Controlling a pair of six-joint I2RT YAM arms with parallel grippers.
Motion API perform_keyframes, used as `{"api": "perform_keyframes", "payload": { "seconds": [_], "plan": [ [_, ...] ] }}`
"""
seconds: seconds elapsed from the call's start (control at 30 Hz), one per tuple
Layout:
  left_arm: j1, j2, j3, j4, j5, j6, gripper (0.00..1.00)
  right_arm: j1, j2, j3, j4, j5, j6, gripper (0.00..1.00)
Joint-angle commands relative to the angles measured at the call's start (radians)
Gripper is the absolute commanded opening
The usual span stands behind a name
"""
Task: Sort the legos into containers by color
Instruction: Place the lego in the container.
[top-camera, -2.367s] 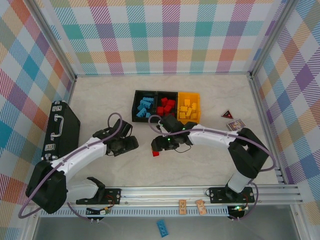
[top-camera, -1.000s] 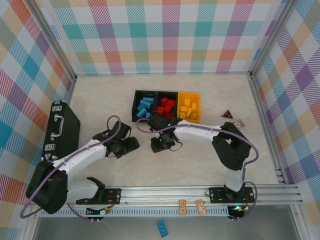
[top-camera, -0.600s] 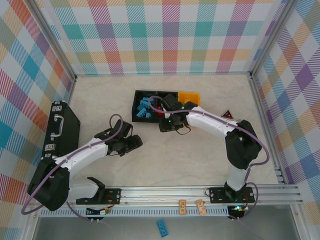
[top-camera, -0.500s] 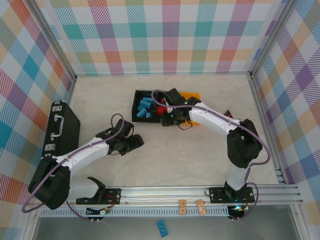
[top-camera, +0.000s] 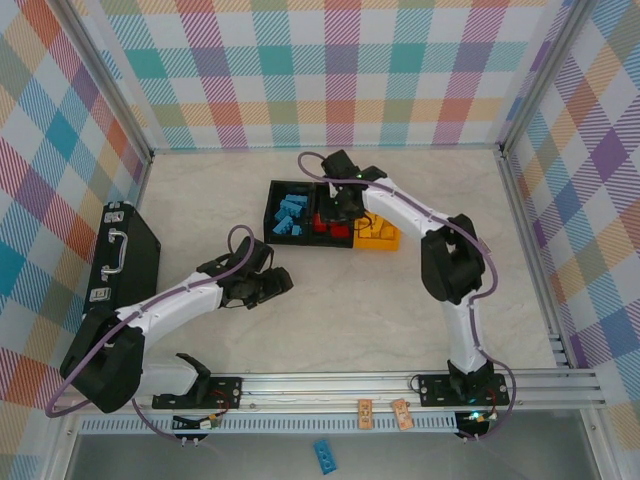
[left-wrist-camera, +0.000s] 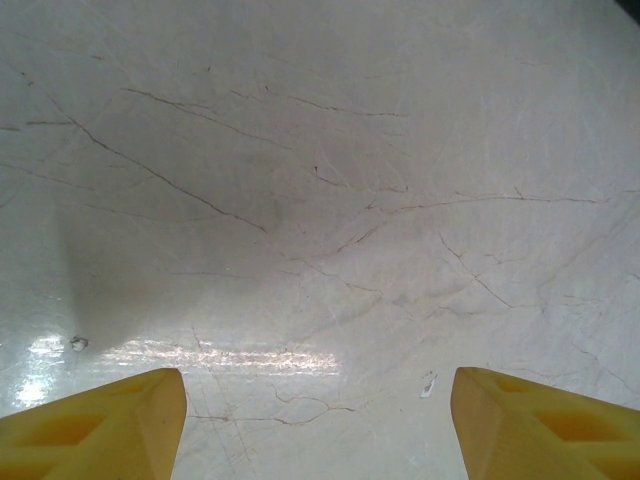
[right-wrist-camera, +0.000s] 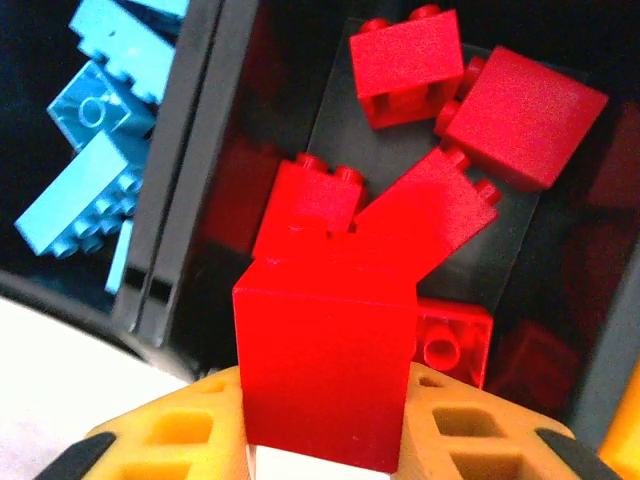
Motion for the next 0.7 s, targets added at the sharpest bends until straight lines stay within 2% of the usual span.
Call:
{"api": "perform_keyframes", "payload": {
  "seconds": [0.0,0.13,0.33,0.67],
  "plan": [
    [-0.014,0.010,0.018,0.017,-0.004,-0.020,0.70,-0.015,0.045,0.096,-0.069,0.000,-0.014,0.25],
    [-0.020,0.014,0.013,0.020,-0.009,-0.026,0.70,-0.016,0.068,0.109,-0.082,0.007,-0.012,0.29],
    [-0.023,0.023,0.013,0.023,-0.011,-0.026,0.70,-0.016,0.035,0.076,-0.078,0.020,-0.013,0.45],
    [-0.025,0.035,0.037,0.031,-0.034,-0.028,0.70,-0.016,-0.132,-0.070,-0.003,0.017,-0.023,0.51]
  ]
}}
